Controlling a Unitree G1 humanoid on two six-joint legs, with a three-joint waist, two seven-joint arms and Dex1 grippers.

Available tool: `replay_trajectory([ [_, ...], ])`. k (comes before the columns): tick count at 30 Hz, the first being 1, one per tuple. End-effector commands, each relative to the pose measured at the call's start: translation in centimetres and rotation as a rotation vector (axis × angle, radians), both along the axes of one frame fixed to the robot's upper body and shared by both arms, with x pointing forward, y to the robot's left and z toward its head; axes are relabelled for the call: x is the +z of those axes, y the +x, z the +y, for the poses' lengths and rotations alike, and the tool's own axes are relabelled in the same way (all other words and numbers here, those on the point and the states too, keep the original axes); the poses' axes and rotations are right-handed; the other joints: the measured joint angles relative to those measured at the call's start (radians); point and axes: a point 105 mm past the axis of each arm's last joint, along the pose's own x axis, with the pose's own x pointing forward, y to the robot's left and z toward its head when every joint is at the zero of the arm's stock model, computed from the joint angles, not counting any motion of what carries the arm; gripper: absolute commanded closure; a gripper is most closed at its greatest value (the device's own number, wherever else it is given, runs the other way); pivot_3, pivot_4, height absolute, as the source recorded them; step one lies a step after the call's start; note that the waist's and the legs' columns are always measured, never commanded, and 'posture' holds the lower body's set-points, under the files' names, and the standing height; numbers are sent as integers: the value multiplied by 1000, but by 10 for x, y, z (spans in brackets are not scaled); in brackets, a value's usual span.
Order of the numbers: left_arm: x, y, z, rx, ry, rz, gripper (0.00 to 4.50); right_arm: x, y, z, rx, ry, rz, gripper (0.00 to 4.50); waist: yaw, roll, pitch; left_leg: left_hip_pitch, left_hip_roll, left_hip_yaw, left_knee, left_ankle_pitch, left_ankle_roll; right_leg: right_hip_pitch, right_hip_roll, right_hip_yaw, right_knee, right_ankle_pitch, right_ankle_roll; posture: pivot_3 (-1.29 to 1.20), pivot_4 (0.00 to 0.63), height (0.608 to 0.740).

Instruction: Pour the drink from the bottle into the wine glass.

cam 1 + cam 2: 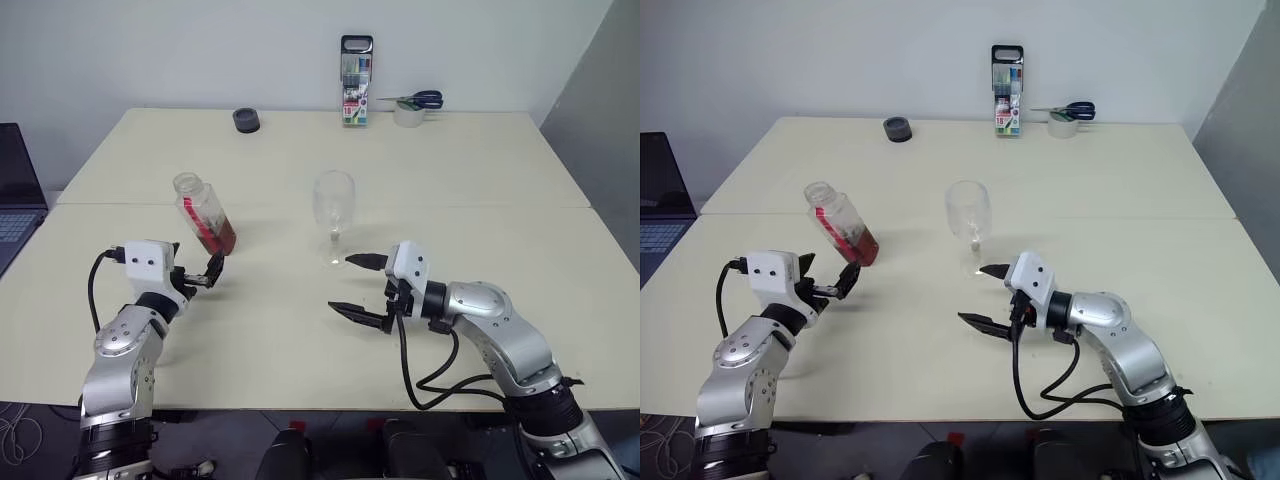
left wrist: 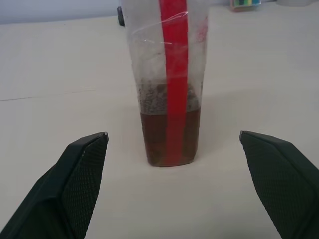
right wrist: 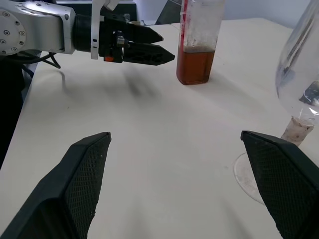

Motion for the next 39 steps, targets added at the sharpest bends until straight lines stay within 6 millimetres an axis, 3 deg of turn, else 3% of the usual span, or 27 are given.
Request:
replay_trajectory([
  [1, 15, 5, 10, 10, 30, -45, 0, 18, -5, 5, 26, 33, -57, 44, 0, 0, 0, 0, 0, 0, 0, 0, 0, 0, 0, 0, 0, 0, 0, 0, 150, 740],
  [5, 16, 14, 15, 18, 6, -36, 0, 20, -5, 6, 29, 33, -61, 44, 1, 0, 0, 0, 0, 0, 0, 0, 0, 0, 0, 0, 0, 0, 0, 0, 150, 740],
  [22, 26, 45, -1, -79, 78, -30, 0, 28, -5, 9, 25, 43, -83, 44, 2, 0, 0, -1, 0, 0, 0, 0, 0, -1, 0, 0, 0, 0, 0, 0, 150, 740],
  [32, 35, 57, -7, -87, 67, -51, 0, 58, -16, 16, 119, 175, -91, 44, 2, 0, 0, -1, 0, 0, 0, 0, 0, -1, 0, 0, 0, 0, 0, 0, 150, 740],
  [39, 37, 62, -8, -81, 34, -54, 0, 59, -19, 19, 158, 149, -100, 44, 2, 0, 0, -1, -1, 0, 0, 0, 0, -1, 0, 0, 0, 0, 0, 0, 150, 740],
])
